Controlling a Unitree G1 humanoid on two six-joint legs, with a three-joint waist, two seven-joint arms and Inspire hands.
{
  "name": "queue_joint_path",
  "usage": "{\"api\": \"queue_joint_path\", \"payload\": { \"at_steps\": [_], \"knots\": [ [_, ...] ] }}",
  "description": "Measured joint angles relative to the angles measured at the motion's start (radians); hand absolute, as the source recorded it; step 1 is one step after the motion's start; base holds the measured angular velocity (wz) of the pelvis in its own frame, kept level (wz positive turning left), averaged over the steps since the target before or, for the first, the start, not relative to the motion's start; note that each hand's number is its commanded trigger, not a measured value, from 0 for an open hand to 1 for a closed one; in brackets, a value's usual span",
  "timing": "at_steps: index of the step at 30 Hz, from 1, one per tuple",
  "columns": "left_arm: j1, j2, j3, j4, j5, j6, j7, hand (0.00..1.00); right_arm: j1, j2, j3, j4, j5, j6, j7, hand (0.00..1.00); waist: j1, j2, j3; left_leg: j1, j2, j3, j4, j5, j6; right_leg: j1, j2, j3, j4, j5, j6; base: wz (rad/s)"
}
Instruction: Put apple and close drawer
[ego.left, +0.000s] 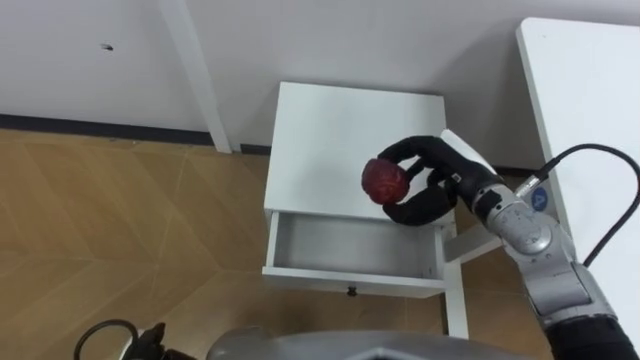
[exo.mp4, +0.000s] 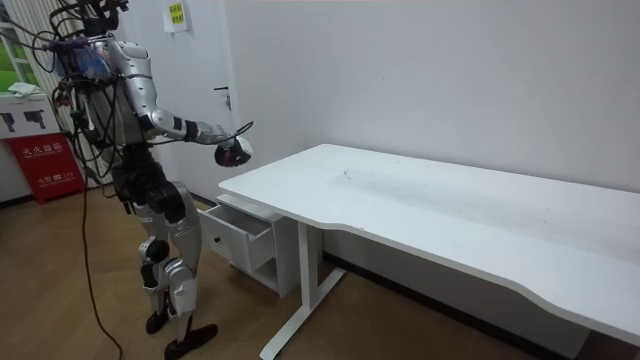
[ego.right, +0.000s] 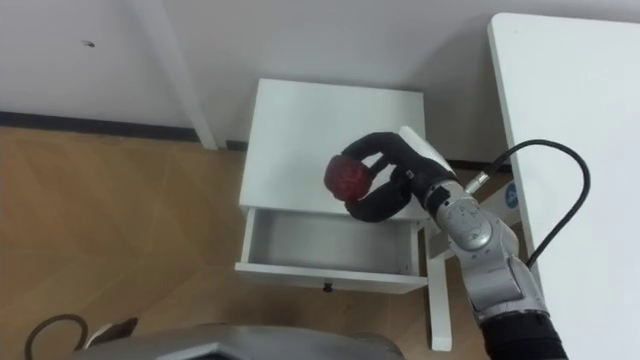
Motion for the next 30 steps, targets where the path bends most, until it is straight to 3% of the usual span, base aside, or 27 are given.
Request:
{"api": "queue_joint_path", "payload": {
  "at_steps": [21,30],
  "knots": [
    [0.006,-0.001,-0.027,-0.008,-0.002,0.001,0.022,0.00,0.041,0.015,0.017,0.031,-0.044,0.018,-0.005,0.00,-0.008,-0.002,-0.0015,-0.001,0.000,-0.002,0.000,0.000,0.000,0.006,-0.001,-0.001,0.001,0.000,0.000,0.00],
    [0.030,-0.008,-0.016,-0.022,0.008,0.003,0.020,0.00,0.060,0.046,-0.026,0.232,-0.104,0.012,-0.054,0.00,-0.021,0.001,-0.0041,0.001,-0.002,-0.011,0.005,-0.001,0.001,0.014,-0.004,-0.015,0.000,0.000,0.000,0.03]
  ]
}}
